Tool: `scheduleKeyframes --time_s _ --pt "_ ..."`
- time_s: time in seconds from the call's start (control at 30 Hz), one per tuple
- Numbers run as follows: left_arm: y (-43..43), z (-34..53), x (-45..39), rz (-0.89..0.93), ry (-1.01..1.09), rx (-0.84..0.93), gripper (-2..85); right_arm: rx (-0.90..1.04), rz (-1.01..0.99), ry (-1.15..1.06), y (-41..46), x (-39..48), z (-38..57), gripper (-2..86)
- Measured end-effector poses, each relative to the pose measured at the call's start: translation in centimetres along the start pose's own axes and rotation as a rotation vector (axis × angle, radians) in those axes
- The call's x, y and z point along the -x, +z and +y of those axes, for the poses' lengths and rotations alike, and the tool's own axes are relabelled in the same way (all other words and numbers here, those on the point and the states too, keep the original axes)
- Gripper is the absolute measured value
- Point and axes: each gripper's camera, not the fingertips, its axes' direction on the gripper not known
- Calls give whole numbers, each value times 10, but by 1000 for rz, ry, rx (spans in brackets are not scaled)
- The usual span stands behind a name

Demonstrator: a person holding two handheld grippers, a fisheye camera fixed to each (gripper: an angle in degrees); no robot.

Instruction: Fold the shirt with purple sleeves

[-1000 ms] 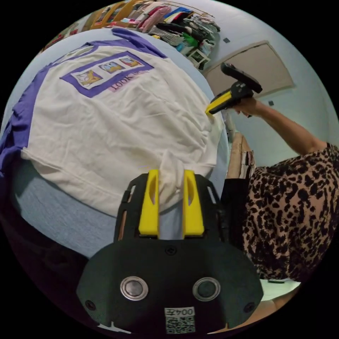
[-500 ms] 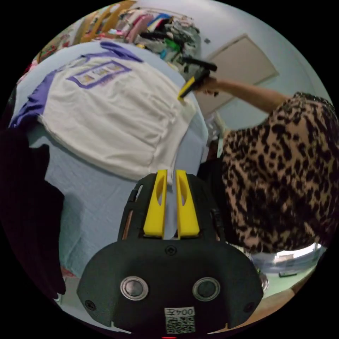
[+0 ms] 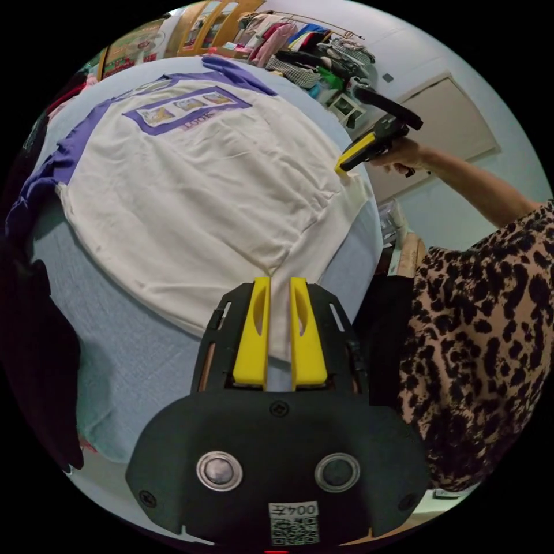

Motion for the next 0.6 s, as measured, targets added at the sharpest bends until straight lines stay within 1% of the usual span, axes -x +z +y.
scheduleKeyframes --time_s 0.13,0.27,0.33,0.47,0.6 --pt "2 -2 -18 7 -52 -35 51 41 -90 6 -15 -19 -2 15" --pt "18 -4 -40 -26 -144 -51 48 91 -150 -98 -31 -32 -7 3" --pt "25 -4 -52 -38 -204 -62 48 87 -161 -161 -39 -35 -5 0" --pt "40 -6 -83 -41 -359 -131 43 44 -112 -334 -61 -31 8 -7" --pt "52 -6 -108 -29 -477 -202 38 33 -32 -441 -81 -22 17 -8"
